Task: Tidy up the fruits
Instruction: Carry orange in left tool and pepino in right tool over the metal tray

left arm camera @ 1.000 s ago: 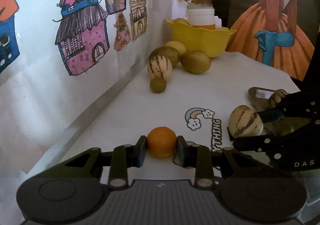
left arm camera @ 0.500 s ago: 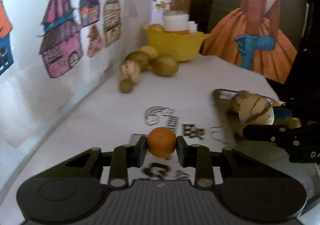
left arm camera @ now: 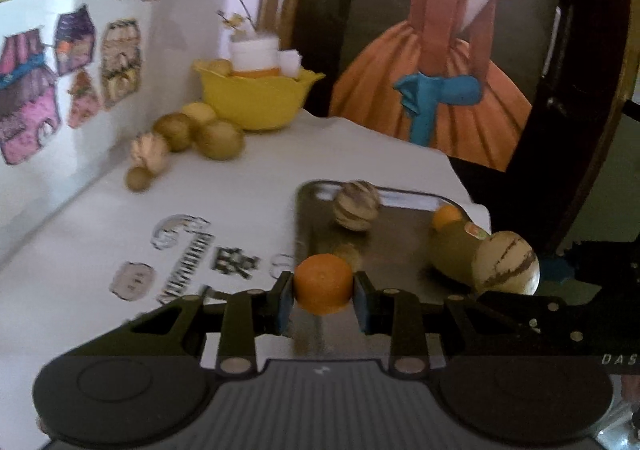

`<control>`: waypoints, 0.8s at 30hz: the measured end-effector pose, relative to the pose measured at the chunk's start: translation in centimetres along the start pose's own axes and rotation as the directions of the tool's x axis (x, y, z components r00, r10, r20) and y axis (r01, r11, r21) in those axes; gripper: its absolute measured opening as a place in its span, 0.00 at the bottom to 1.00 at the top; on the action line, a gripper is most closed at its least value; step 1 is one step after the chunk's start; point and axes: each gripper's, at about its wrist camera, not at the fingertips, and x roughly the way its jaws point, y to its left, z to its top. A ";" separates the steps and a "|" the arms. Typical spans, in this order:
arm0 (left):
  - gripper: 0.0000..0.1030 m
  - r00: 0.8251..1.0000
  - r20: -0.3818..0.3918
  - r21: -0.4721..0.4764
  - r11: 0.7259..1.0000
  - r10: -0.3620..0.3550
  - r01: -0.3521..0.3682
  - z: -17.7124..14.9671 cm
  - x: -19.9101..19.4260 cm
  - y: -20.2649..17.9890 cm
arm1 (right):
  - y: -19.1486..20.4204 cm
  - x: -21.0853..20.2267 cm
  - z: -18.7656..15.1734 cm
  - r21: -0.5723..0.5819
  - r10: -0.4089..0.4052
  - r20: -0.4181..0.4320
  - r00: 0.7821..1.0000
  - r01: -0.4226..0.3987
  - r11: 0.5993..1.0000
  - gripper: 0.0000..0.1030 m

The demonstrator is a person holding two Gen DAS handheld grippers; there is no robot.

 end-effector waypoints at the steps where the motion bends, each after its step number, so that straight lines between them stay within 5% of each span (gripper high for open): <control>1: 0.33 1.000 -0.007 0.002 1.000 -0.005 0.005 -0.1 0.2 -0.3 | -0.2 -0.2 -0.4 0.005 -0.008 -0.003 1.000 0.008 1.000 0.47; 24: 0.33 0.997 -0.077 0.026 0.999 0.025 -0.023 -1.0 3.7 -2.3 | -1.4 1.4 -3.1 0.020 -0.073 -0.033 0.997 0.074 0.997 0.48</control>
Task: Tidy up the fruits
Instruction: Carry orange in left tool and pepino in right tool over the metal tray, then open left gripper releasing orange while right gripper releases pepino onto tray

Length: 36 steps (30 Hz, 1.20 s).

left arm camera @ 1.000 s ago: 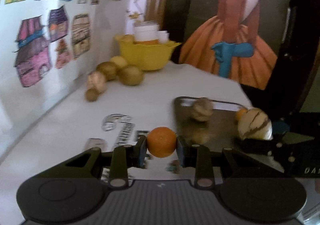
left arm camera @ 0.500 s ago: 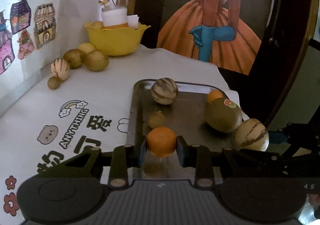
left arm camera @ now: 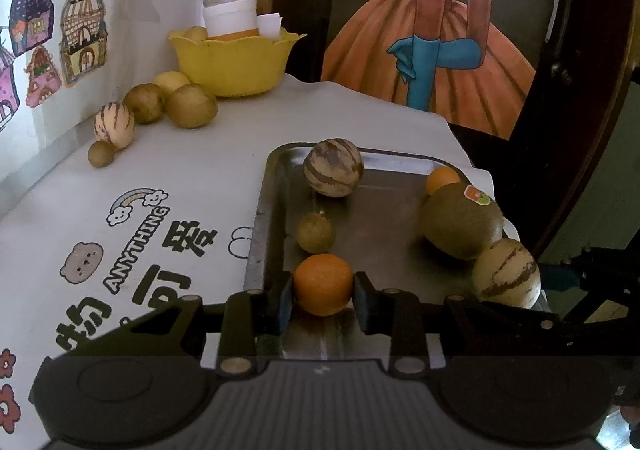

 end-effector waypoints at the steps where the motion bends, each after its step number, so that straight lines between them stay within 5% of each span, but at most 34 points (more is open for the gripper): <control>1: 0.33 1.000 -0.002 0.000 1.000 -0.002 0.002 0.0 0.1 0.0 | 0.0 0.0 0.0 -0.001 -0.002 -0.001 1.000 0.002 1.000 0.48; 23: 0.39 1.000 0.005 -0.014 1.000 -0.006 0.006 0.3 -0.8 0.5 | 0.9 -0.3 -0.9 0.004 -0.032 0.043 0.999 0.032 0.999 0.57; 27: 0.71 0.999 0.045 -0.042 0.999 0.022 -0.020 0.1 -2.8 0.7 | 1.2 -1.7 -0.8 0.015 -0.047 0.073 0.996 0.047 0.999 0.70; 30: 0.76 0.997 0.074 -0.058 0.998 0.036 -0.031 -0.2 -4.6 0.8 | 1.7 -3.1 -0.8 0.031 -0.058 0.105 0.993 0.055 0.998 0.80; 34: 0.98 0.993 0.096 -0.108 0.992 0.068 -0.057 -0.8 -7.2 0.9 | 2.2 -5.0 -1.0 0.064 -0.062 0.132 0.989 0.054 0.996 0.94; 36: 0.99 0.991 0.097 -0.135 0.987 0.095 -0.082 -1.1 -8.1 1.2 | 2.6 -6.1 -1.2 0.072 -0.073 0.149 0.986 0.063 0.995 0.99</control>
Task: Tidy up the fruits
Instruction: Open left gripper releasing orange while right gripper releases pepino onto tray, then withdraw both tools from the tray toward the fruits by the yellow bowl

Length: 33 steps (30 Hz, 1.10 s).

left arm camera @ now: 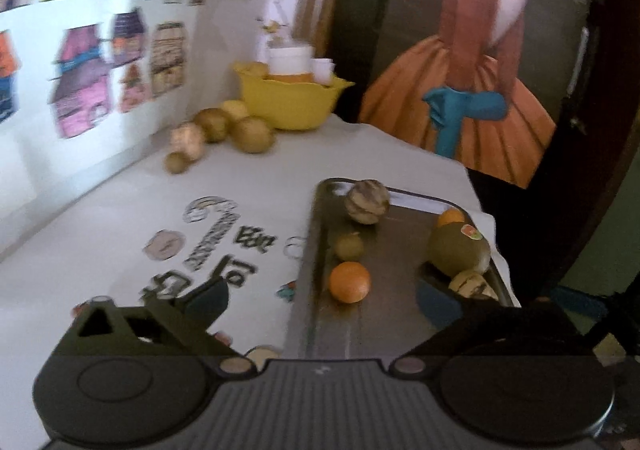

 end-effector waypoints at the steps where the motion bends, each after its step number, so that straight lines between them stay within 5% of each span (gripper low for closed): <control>1: 0.99 1.000 0.001 -0.009 1.000 0.010 -0.010 -0.1 -0.5 0.2 | 0.2 -0.5 -0.1 0.002 -0.004 0.002 1.000 0.004 1.000 0.99; 20: 1.00 0.990 -0.040 -0.049 0.989 0.138 -0.140 -5.7 -8.8 5.2 | 6.7 -6.4 -3.4 -0.010 0.060 -0.150 0.987 -0.062 0.998 0.99; 33: 1.00 0.974 -0.066 -0.073 0.973 0.216 -0.221 -7.3 -13.2 11.5 | 11.5 -6.0 -2.2 0.013 0.218 -0.245 0.945 -0.222 0.975 0.99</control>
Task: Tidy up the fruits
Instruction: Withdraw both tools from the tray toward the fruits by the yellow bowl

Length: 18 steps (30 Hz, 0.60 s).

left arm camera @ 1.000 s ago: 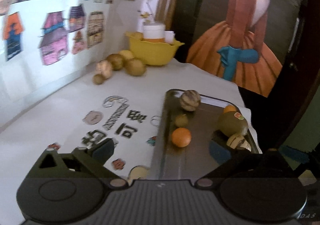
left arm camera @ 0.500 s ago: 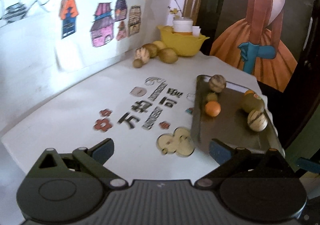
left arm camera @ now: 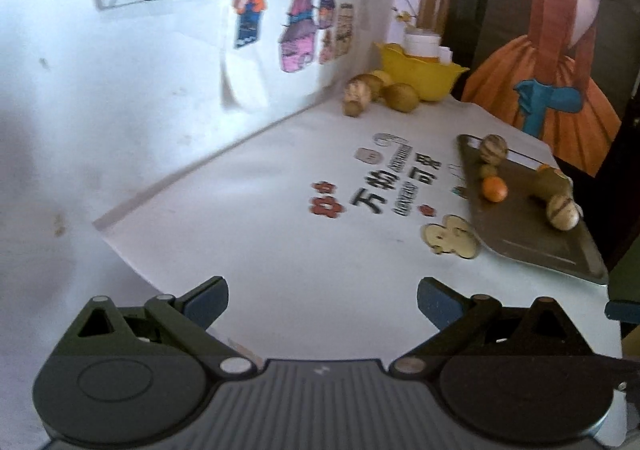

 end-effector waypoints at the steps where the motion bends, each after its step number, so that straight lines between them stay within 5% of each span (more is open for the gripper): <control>1: 1.00 1.000 0.002 0.003 1.000 0.007 -0.007 0.1 -0.1 0.5 | 0.2 0.0 0.3 -0.004 0.008 -0.003 1.000 -0.008 1.000 0.99; 9: 1.00 0.999 0.033 0.023 1.000 0.014 -0.015 2.2 -0.2 2.6 | -0.6 1.9 4.2 0.137 0.160 -0.116 0.980 -0.144 0.980 0.99; 18: 1.00 0.999 0.045 0.079 0.997 0.003 -0.007 5.6 2.0 2.3 | -0.6 2.4 12.0 0.008 0.090 -0.089 0.992 -0.089 0.996 0.99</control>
